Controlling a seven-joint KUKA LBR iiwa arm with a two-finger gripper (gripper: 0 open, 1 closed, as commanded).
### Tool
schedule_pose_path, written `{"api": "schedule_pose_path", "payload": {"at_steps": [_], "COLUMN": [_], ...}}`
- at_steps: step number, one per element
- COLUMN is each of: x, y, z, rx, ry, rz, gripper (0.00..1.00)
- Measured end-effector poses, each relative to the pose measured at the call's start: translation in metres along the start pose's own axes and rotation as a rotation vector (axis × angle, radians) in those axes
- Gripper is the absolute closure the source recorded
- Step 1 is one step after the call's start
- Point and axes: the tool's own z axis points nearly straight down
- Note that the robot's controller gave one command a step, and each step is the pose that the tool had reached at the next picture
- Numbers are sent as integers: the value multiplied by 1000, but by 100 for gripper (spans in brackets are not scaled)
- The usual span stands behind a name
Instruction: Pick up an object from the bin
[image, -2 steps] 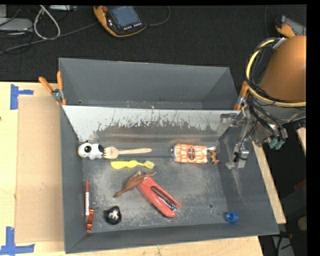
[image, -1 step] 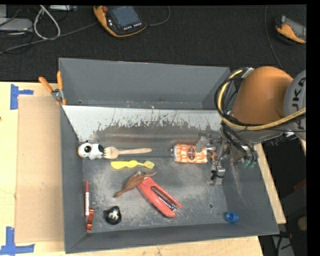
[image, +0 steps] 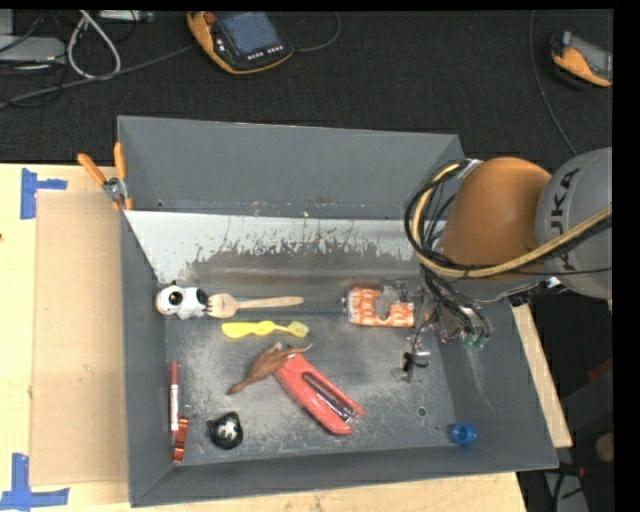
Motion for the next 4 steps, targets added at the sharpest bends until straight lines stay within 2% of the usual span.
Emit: {"api": "schedule_pose_path", "payload": {"at_steps": [1, 2, 3, 4], "x": [-28, -41, -41, -43], "y": [5, -20, 7, -13], "z": [-58, -48, 37, 83], "rx": [-1, -1, -3, 0], "ry": [2, 6, 2, -5], "rz": [114, 173, 249, 251], "gripper": [0, 0, 0, 100]}}
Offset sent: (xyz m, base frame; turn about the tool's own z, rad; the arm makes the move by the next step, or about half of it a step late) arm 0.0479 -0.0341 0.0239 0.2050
